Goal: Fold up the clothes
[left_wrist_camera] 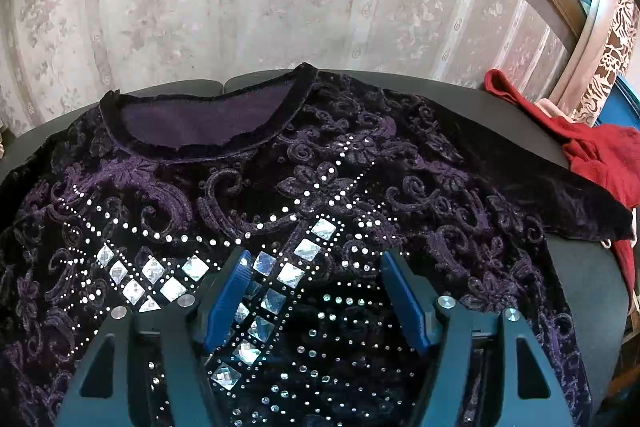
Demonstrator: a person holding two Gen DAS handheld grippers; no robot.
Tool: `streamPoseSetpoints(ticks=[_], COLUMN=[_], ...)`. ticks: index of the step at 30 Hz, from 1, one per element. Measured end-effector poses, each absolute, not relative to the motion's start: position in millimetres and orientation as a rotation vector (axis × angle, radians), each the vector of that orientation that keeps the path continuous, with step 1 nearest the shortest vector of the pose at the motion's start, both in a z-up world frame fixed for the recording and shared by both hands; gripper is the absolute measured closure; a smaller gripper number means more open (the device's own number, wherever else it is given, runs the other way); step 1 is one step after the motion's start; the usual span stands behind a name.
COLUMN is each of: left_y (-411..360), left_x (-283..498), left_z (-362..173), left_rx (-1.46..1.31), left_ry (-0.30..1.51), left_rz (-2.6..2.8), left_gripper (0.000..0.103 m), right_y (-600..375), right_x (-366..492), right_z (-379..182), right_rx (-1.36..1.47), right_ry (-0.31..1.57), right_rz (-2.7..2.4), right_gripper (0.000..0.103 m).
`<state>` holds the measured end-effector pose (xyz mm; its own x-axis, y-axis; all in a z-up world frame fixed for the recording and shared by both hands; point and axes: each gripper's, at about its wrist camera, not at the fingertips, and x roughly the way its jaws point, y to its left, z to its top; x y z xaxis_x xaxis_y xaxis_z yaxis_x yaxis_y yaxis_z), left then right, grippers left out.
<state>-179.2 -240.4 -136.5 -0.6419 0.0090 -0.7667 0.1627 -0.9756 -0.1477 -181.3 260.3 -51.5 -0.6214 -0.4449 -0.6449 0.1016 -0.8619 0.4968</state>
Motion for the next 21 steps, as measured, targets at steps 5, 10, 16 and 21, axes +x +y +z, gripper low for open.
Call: streamPoseSetpoints(ticks=[5, 10, 16, 21], left_y=[-241.3, -240.8, -241.6, -241.5], left_x=[-179.5, -179.2, -178.7, -178.6], left_z=[-136.4, -136.1, -136.1, -136.2], left_rx=[1.289, 1.286, 1.286, 1.287], left_ry=[0.312, 0.318, 0.313, 0.312], left_rz=[-2.758, -2.762, -2.765, -2.769], left_gripper=[0.034, 0.034, 0.034, 0.034], right_y=[277.2, 311.3, 305.6, 292.2], right_x=[-164.1, -148.0, -157.7, -174.0], right_z=[-109.5, -142.5, -147.0, -152.7], right_rx=[1.123, 0.971, 0.825, 0.888], right_ry=[-1.216, -1.575, -1.616, -1.521], right_rz=[-2.361, -2.463, -2.491, -2.508], right_gripper=[0.034, 0.033, 0.028, 0.054])
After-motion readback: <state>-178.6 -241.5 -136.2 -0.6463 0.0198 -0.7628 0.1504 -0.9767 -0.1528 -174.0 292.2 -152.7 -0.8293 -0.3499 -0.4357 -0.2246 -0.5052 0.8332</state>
